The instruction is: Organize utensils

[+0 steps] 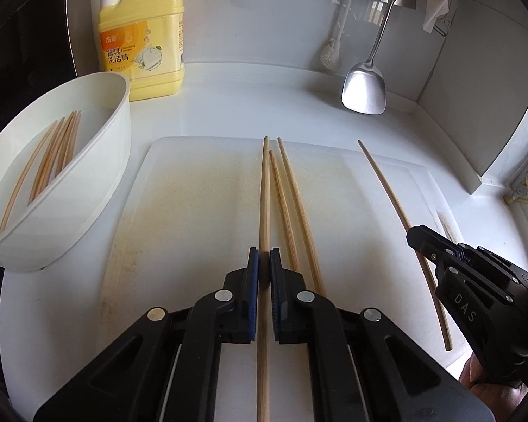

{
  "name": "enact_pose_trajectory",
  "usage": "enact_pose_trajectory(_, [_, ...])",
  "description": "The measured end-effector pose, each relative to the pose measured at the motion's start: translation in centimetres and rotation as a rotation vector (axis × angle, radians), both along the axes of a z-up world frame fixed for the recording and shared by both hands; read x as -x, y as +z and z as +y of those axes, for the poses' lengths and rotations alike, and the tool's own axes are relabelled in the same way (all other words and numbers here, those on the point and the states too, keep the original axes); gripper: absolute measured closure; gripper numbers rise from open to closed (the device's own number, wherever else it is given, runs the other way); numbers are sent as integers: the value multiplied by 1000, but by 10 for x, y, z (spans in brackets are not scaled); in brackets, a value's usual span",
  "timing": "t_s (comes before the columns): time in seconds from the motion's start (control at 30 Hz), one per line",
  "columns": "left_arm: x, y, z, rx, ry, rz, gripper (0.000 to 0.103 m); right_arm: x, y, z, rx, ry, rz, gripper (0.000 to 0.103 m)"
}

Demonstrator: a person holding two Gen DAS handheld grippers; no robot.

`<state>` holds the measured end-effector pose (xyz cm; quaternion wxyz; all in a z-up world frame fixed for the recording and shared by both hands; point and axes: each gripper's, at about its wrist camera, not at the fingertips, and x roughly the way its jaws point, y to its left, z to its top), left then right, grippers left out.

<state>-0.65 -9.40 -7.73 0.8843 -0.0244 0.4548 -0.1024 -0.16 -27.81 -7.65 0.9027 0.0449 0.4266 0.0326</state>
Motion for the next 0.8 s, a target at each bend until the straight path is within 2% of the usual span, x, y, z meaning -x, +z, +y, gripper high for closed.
enact_pose_trajectory(0.23, [11,53,21,20,41,-13,96,11,53,2,-37,33,-52,97])
enact_pose_trajectory(0.4, [21,87,56,37,116,-39,96,11,89,24,-63,115,-94,97])
enact_pose_trajectory(0.63, [21,116,131,28,230,-79,96,-10,120,100,-117,247,-126,97])
enact_pose_trajectory(0.8, [1,126,196,10,269,-102,96,-37,125,169,-130,304,-124,97])
